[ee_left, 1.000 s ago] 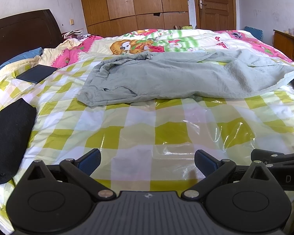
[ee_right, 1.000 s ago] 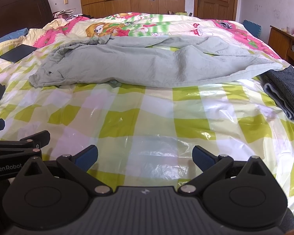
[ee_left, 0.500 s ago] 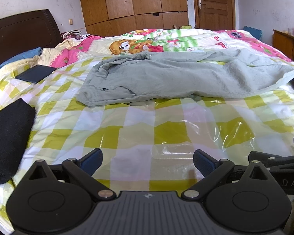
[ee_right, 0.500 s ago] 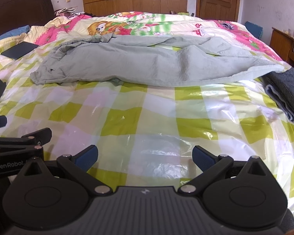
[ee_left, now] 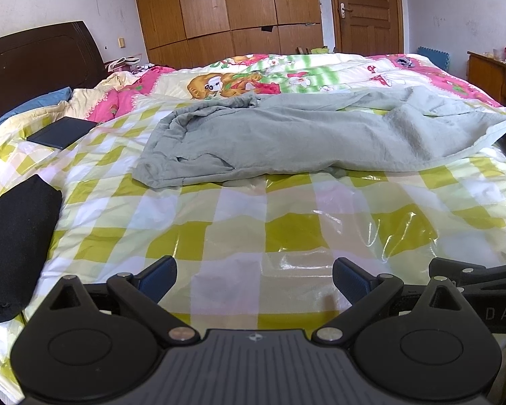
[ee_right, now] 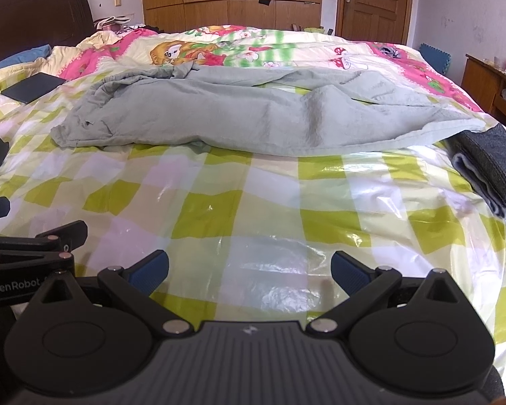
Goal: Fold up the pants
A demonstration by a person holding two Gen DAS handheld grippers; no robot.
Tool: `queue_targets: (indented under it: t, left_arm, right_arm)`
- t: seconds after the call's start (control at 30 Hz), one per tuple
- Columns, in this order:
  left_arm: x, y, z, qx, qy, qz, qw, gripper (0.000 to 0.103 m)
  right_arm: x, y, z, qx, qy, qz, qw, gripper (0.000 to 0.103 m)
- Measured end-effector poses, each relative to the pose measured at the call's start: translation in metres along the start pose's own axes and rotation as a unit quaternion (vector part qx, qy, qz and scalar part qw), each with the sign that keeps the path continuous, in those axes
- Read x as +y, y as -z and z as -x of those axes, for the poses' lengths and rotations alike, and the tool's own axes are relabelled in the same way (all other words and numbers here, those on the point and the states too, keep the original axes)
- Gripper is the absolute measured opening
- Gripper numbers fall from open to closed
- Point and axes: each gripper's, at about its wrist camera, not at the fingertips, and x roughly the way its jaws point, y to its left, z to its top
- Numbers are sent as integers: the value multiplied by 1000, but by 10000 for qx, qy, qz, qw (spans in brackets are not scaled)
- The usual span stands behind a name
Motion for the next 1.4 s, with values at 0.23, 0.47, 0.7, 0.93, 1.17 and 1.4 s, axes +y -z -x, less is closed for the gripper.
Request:
queue_targets:
  t: [0.23, 0.47, 0.7, 0.93, 1.17, 1.4]
  left_arm:
    - [0, 0, 0, 3, -3, 2, 10000, 103]
    - [0, 0, 0, 1, -3, 5, 10000, 103]
    - [-3, 1, -2, 14, 14, 2, 10000, 103]
    - [-5, 2, -3, 24, 33, 8, 10000, 103]
    - [-4, 2, -3, 24, 34, 10, 10000, 103]
    - [-1, -1, -5, -25, 111, 42, 9999, 103]
  right_arm:
    - [0, 0, 0, 2, 3, 4, 10000, 102]
    - [0, 0, 0, 0, 3, 3, 10000, 102]
    - [0, 0, -1, 12, 10, 0, 10000, 102]
    - [0, 0, -1, 17, 6, -1, 10000, 102]
    - [-1, 0, -2, 35, -4, -18, 10000, 102]
    - [-1, -2, -4, 57, -30, -12, 10000, 102]
